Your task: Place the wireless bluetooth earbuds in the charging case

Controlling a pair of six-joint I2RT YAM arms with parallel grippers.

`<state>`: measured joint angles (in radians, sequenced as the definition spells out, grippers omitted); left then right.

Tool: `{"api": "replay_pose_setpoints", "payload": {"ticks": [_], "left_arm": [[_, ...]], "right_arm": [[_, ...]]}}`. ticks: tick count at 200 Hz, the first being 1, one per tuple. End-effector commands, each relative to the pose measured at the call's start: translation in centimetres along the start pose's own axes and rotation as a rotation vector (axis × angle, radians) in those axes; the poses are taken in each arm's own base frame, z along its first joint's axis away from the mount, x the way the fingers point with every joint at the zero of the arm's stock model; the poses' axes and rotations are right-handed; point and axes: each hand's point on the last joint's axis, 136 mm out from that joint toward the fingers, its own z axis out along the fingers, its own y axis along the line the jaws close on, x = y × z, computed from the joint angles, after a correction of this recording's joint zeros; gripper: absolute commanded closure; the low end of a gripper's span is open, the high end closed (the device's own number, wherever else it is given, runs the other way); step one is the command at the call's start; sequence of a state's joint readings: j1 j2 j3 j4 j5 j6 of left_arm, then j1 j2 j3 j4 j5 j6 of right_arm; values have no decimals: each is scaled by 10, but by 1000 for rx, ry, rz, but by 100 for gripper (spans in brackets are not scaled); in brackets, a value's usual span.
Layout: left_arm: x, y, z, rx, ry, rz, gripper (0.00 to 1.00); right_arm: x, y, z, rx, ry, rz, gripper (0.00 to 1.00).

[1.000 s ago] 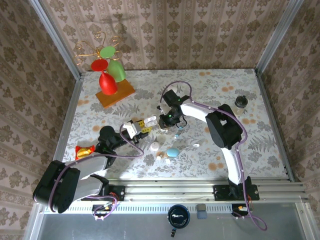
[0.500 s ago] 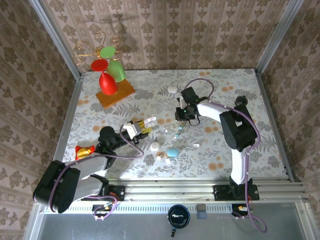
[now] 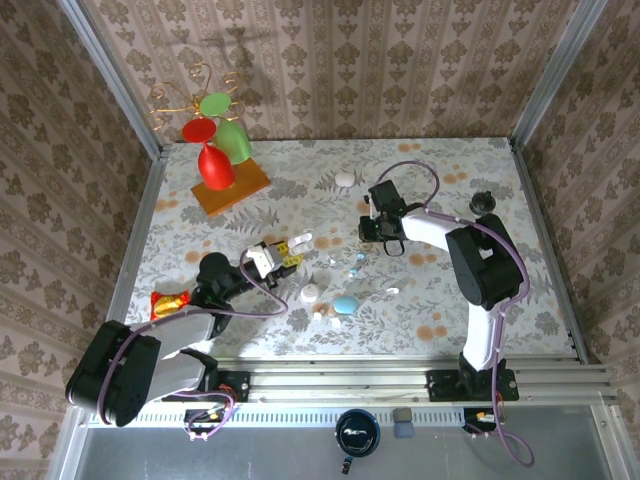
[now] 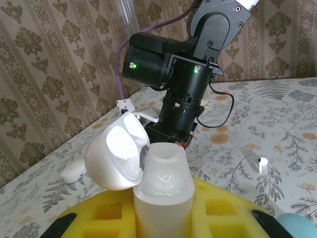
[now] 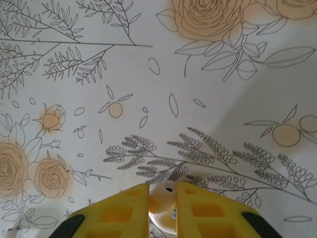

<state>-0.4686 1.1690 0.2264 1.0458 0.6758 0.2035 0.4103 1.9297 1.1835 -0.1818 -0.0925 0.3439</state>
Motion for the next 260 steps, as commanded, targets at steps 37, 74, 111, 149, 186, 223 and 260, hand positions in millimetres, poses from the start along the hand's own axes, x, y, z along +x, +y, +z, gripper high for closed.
{"api": "replay_pose_setpoints", "payload": {"ticks": [37,74,111,149,186,223,260], "left_arm": [[-5,2,0,-3,-16,38,100],[-4,2,0,-2,-13,37,100],[-3,2,1,4,-14,34,100],[-3,1,1,7,-15,34,100],[-2,0,1,8,-15,34,100],[0,0,0,2,-15,33,100],[0,1,0,-4,-13,34,100]], "right_arm": [[20,15,-12,-7,15,-57,71],[23,27,-20,-41,8,-71,65],[25,35,-29,-83,4,-72,52],[18,38,-37,-113,-5,-81,50],[12,31,-27,-137,67,-88,52],[21,30,-13,-134,203,-124,57],[29,27,-10,-133,250,-121,63]]}}
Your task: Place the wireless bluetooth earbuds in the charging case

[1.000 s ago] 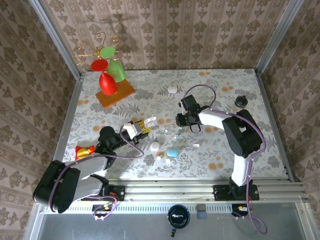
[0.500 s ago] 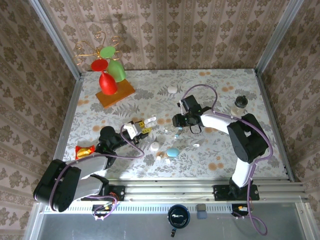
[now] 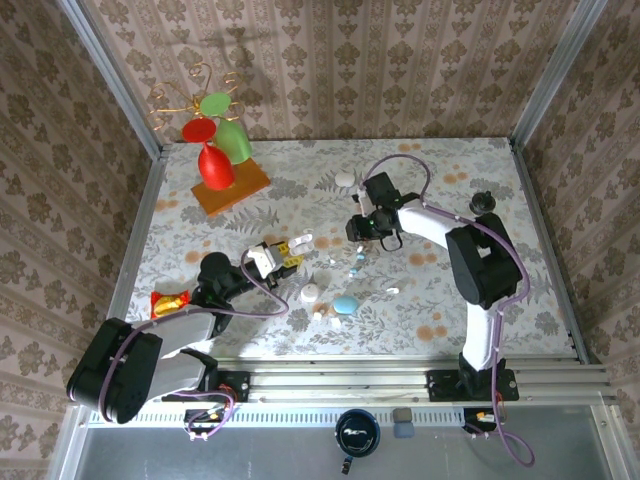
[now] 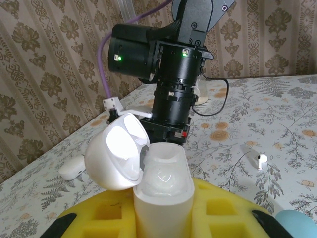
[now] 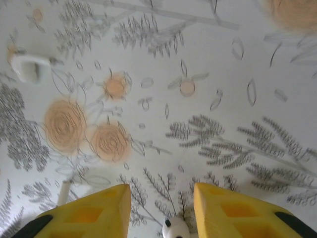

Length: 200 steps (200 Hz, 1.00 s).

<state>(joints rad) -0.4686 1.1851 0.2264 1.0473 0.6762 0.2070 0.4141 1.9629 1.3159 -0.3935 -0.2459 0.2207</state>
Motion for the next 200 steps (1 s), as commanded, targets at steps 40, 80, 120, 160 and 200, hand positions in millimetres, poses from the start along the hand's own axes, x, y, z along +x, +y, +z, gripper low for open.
{"api": "replay_pose_setpoints", "payload": {"ticks": [40,80,120,160,200], "left_arm": [[-4,1,-1,-4,-23,41,100],[-4,1,0,0,-24,39,100],[-5,2,1,-1,-27,45,100],[-4,3,3,2,-37,45,100],[-1,4,5,3,-41,40,100]], "right_arm": [[27,-1,8,-15,129,13,77],[14,-4,-2,14,39,29,87],[-14,-8,-9,3,-150,40,87],[-34,-11,0,-33,-267,43,87],[-17,-19,5,-41,-278,63,85]]}}
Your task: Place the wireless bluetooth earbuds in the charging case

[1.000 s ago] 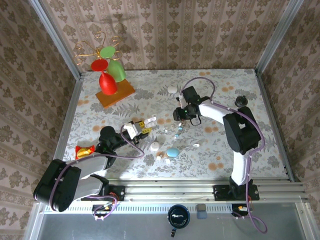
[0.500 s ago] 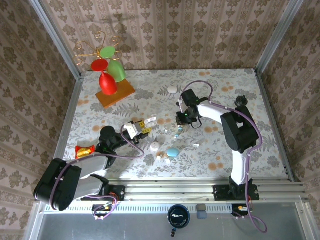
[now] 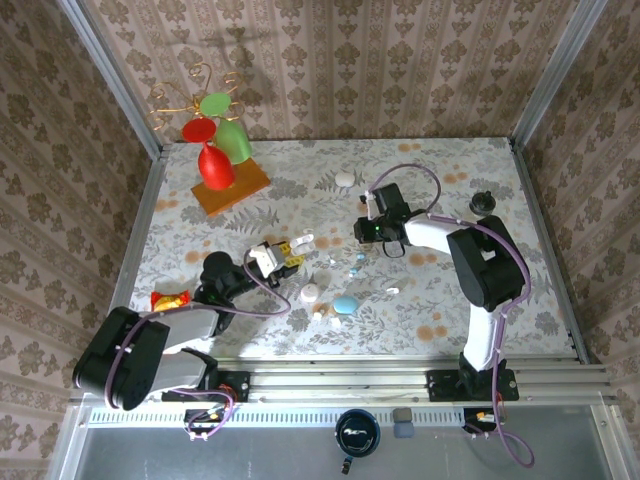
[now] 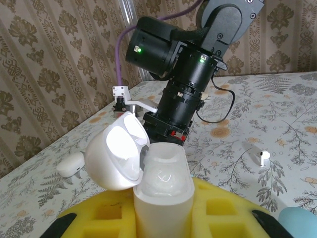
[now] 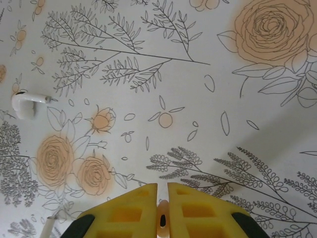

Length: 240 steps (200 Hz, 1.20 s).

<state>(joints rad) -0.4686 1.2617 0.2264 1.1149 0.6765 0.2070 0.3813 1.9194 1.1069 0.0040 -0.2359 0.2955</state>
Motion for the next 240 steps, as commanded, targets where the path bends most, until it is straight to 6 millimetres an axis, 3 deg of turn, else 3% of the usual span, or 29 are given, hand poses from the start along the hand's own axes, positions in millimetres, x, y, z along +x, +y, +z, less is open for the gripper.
{"api": "replay_pose_setpoints", "payload": {"ticks": [1,77,145,163,192,224,240], "left_arm": [[-11,2,1,1,-47,45,100],[-12,3,4,11,-57,44,100],[-11,4,5,12,-55,41,100],[-11,4,6,16,-56,39,100],[-9,4,7,18,-57,37,100],[-9,4,6,12,-66,36,100],[-9,4,5,9,-65,34,100]], "right_arm": [[2,-4,-2,-6,-47,19,85],[29,-12,-29,22,-56,55,70],[53,10,-44,-103,26,63,53],[52,15,-49,-118,36,59,50],[36,-1,-53,-29,-24,57,45],[27,-18,-34,25,70,71,39],[29,-15,-25,-4,140,65,33]]}}
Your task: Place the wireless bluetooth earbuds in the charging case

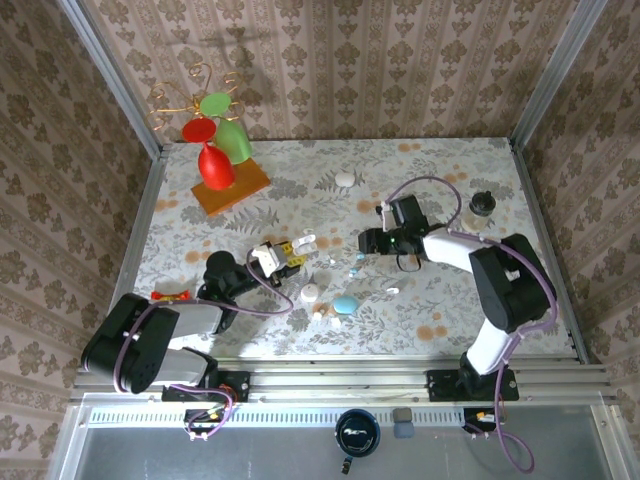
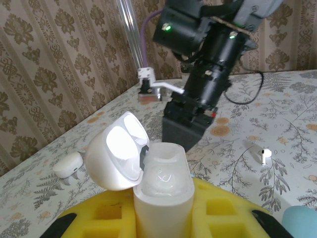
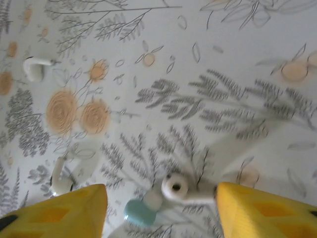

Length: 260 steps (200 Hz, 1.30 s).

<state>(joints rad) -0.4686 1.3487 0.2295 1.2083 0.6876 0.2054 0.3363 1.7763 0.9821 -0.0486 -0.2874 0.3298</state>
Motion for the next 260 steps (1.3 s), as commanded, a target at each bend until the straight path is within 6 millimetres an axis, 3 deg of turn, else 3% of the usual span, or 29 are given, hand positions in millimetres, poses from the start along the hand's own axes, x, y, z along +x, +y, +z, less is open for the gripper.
{"api": "replay_pose_setpoints", "payload": {"ticks": [1,43,81,103,124,156,183,260], "left_arm": [[-16,3,0,-1,-55,29,100],[-14,3,-1,-8,-51,27,100],[-15,4,0,-4,-54,34,100],[-14,4,1,-1,-51,34,100],[-13,3,2,5,-50,30,100],[-14,3,3,13,-55,34,100],[-15,3,2,9,-58,36,100],[-15,1,-1,0,-55,39,100]], "right_arm": [[5,-5,11,12,111,-13,32],[27,6,17,-72,229,15,31],[61,19,3,-121,318,39,32],[70,35,-9,-180,324,36,33],[60,42,-19,-202,269,35,34],[37,8,-16,-2,187,109,46],[26,-4,-8,80,198,133,52],[25,-8,22,82,295,130,65]]}}
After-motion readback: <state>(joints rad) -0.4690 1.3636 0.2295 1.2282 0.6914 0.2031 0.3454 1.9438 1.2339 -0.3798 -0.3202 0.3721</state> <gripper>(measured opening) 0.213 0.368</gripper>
